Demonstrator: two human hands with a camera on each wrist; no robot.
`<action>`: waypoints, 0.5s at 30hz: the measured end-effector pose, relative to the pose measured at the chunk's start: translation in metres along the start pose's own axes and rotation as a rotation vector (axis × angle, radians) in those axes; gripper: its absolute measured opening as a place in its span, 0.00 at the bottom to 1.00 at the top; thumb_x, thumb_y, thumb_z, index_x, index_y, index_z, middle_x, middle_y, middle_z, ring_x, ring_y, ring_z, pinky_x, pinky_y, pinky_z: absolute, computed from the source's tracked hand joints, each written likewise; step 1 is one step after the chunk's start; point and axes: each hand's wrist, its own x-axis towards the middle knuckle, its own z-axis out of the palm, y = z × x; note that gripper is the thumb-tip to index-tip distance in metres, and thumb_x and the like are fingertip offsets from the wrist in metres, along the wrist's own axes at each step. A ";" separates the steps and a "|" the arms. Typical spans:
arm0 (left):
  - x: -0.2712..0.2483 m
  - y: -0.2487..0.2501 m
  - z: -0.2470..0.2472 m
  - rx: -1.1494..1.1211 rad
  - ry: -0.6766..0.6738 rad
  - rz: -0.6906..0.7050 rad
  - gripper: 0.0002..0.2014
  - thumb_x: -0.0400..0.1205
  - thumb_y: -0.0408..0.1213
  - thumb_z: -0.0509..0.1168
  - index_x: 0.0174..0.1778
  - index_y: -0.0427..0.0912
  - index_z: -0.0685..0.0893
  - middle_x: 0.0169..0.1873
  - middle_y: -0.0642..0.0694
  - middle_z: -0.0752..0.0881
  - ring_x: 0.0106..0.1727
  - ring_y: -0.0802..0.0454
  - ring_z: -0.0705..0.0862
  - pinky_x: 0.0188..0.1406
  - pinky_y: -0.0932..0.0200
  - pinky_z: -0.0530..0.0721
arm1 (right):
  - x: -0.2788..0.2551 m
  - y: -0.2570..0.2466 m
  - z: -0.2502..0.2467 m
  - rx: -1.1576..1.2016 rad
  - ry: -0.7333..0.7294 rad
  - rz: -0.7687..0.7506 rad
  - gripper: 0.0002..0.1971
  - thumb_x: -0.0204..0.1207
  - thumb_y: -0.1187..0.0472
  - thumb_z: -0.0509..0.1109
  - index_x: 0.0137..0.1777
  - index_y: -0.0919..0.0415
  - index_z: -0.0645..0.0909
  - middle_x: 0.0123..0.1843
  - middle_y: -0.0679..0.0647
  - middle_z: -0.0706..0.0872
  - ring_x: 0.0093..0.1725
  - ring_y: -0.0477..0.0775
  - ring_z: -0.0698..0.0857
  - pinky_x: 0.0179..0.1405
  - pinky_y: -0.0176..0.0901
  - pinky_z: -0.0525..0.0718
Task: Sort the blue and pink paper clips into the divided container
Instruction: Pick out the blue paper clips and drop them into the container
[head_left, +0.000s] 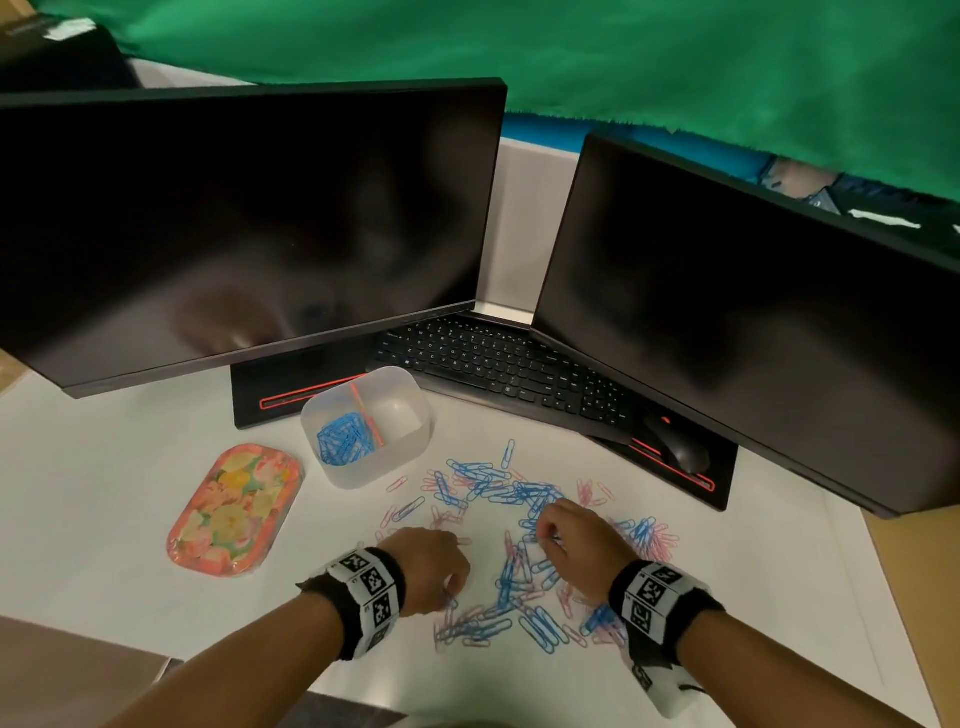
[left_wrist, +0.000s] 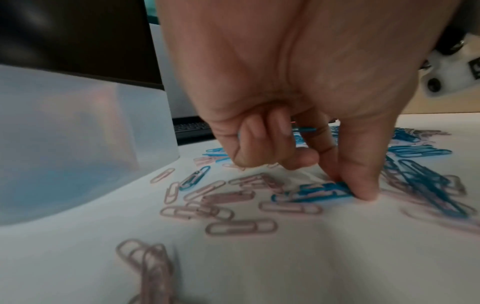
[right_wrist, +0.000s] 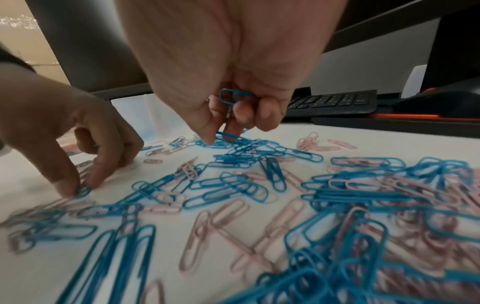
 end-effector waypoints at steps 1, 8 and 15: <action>0.000 0.000 0.000 -0.004 0.009 -0.004 0.07 0.79 0.46 0.67 0.51 0.51 0.82 0.57 0.48 0.79 0.56 0.43 0.81 0.51 0.54 0.76 | 0.001 -0.001 -0.001 0.009 0.009 -0.004 0.03 0.78 0.62 0.62 0.44 0.55 0.77 0.46 0.48 0.80 0.44 0.50 0.80 0.47 0.46 0.82; 0.002 -0.001 0.003 -0.026 0.095 -0.021 0.06 0.79 0.39 0.63 0.50 0.49 0.82 0.56 0.48 0.80 0.53 0.41 0.84 0.50 0.56 0.78 | 0.002 -0.010 -0.010 0.058 0.033 -0.006 0.04 0.77 0.63 0.63 0.44 0.54 0.77 0.45 0.47 0.81 0.45 0.48 0.80 0.48 0.44 0.82; -0.005 -0.014 -0.017 -0.645 0.471 -0.174 0.08 0.78 0.35 0.68 0.49 0.50 0.86 0.38 0.54 0.87 0.39 0.56 0.84 0.40 0.68 0.78 | 0.018 -0.034 -0.020 0.415 0.094 0.134 0.05 0.79 0.67 0.66 0.50 0.58 0.82 0.41 0.50 0.85 0.35 0.38 0.80 0.35 0.26 0.78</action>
